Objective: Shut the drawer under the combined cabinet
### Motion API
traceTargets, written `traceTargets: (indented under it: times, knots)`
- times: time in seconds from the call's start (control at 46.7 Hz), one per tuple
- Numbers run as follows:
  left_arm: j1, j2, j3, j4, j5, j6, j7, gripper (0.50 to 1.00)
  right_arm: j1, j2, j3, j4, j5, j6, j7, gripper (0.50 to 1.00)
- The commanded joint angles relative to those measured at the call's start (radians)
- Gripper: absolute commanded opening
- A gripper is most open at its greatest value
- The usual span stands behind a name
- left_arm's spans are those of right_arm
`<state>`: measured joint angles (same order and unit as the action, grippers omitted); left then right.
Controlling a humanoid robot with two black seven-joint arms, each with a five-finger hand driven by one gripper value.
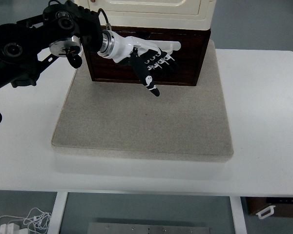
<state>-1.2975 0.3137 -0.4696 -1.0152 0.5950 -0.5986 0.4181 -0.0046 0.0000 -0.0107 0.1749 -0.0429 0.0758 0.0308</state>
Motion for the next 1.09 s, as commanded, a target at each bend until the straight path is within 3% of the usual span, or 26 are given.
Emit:
traceTargets:
  times: [0.0, 0.257, 0.493, 0.857, 1.071]
  knots:
    - [0.026, -0.019, -0.09, 0.0, -0.043, -0.012, -0.001, 1.0, 0.0, 0.0, 0.0, 0.0, 0.0, 0.001, 0.0, 0.952]
    - [0.044, -0.047, -0.27, -0.037, -0.161, -0.012, -0.007, 1.0, 0.0, 0.0, 0.0, 0.0, 0.0, 0.001, 0.0, 0.952]
    - [0.044, -0.059, -0.425, -0.039, -0.212, -0.012, -0.056, 1.0, 0.0, 0.0, 0.0, 0.0, 0.0, 0.001, 0.0, 0.952]
    - [0.053, -0.053, -0.739, -0.02, -0.225, -0.012, -0.231, 1.0, 0.0, 0.0, 0.0, 0.0, 0.0, 0.001, 0.0, 0.952]
    - [0.052, -0.039, -0.912, 0.087, -0.224, -0.012, -0.312, 1.0, 0.0, 0.0, 0.0, 0.0, 0.0, -0.001, 0.0, 0.952]
